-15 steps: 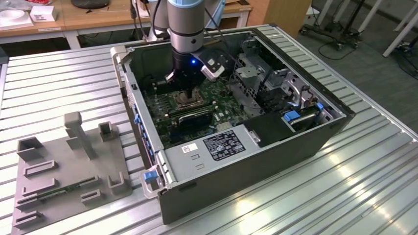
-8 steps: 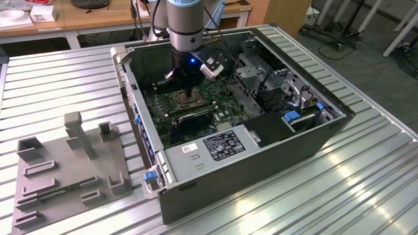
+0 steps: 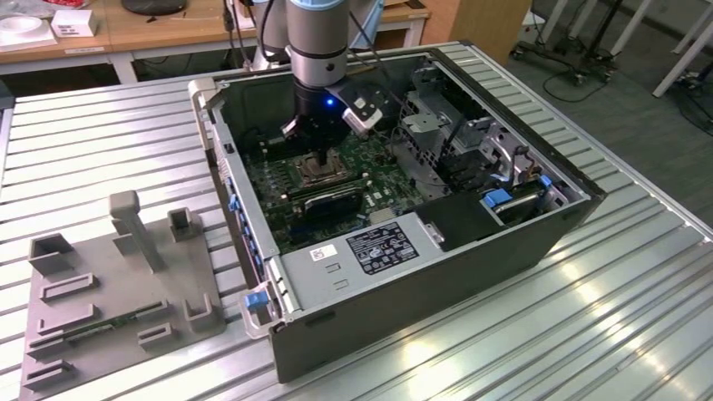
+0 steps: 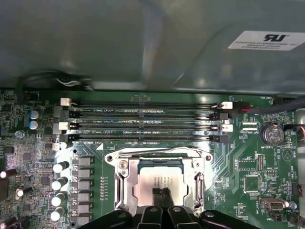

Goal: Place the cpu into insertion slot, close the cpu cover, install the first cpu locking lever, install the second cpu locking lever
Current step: 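Install the second cpu locking lever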

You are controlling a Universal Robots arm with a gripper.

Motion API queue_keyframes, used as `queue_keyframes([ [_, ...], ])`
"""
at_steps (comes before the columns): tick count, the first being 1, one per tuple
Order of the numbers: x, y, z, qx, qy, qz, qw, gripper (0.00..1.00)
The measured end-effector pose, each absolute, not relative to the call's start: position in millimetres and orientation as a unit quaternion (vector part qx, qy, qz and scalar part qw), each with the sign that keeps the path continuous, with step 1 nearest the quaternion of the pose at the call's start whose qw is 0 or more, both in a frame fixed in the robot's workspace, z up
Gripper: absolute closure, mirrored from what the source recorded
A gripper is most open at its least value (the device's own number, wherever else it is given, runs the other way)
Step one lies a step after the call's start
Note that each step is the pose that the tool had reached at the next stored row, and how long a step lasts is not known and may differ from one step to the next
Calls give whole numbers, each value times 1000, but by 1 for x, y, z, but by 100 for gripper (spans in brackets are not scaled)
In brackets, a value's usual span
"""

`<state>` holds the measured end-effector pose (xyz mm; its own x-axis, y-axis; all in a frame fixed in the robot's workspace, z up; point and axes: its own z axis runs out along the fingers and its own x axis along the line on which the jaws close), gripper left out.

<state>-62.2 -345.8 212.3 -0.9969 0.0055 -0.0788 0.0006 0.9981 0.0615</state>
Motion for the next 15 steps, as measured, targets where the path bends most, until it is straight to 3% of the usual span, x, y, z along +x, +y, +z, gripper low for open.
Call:
queue_keyframes([
  [15,-59,-346,215,2,999,31,37,89],
])
